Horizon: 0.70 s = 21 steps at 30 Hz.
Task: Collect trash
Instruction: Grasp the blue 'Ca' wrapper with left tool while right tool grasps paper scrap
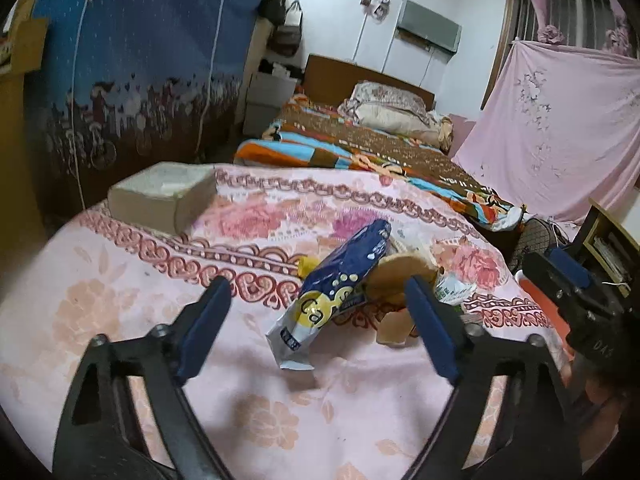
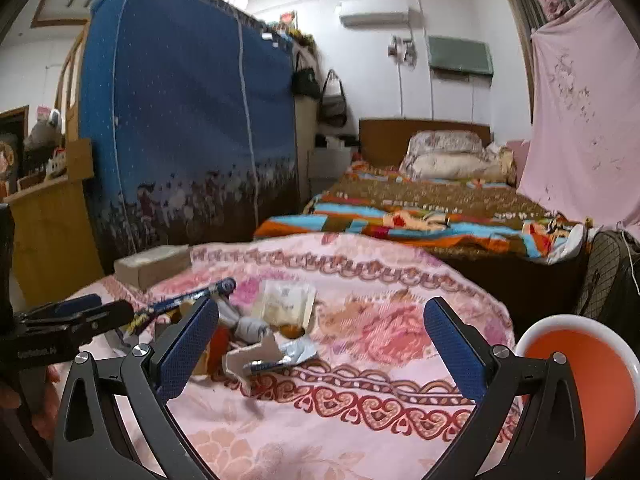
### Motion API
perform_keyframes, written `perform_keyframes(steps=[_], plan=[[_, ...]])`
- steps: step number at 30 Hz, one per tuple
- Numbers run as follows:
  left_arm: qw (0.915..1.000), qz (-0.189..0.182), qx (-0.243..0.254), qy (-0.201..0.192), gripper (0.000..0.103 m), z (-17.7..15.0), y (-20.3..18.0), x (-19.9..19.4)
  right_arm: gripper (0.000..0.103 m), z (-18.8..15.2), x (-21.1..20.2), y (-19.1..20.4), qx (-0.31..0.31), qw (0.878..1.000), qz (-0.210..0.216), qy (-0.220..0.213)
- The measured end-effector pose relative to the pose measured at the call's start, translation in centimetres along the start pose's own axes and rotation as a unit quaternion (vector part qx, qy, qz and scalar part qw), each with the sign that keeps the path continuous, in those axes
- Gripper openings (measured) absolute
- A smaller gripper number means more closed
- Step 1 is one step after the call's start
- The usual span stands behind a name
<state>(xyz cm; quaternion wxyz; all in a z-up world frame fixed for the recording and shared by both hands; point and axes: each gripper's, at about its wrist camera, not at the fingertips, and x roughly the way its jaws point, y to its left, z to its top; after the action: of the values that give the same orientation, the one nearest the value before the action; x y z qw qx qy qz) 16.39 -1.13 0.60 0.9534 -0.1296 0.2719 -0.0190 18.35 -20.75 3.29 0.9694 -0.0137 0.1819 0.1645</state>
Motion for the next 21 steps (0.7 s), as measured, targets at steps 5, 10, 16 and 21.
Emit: perform_keyframes(steps=[5,10,16,21], plan=[[0.9994,-0.02,-0.007,0.028,0.05,-0.2,0.3,0.8,0.102,-0.2,1.1,0.5,-0.007,0.999,0.027,0.037],[0.9981,-0.035,-0.006,0.05,0.031,-0.4,0.1,1.4,0.083,-0.5,2.5,1.5,-0.028,0.995,0.049,0.076],[0.9966,-0.038,-0.006,0.073,0.018,-0.7,0.0,2.1,0.075,-1.1,4.4,2.9,-0.056,0.988,0.07,0.127],[0.9961,-0.043,-0.01,0.077,0.015,-0.7,0.2,2.2,0.058,-1.6,5.5,3.3,-0.063,0.982,0.08,0.157]])
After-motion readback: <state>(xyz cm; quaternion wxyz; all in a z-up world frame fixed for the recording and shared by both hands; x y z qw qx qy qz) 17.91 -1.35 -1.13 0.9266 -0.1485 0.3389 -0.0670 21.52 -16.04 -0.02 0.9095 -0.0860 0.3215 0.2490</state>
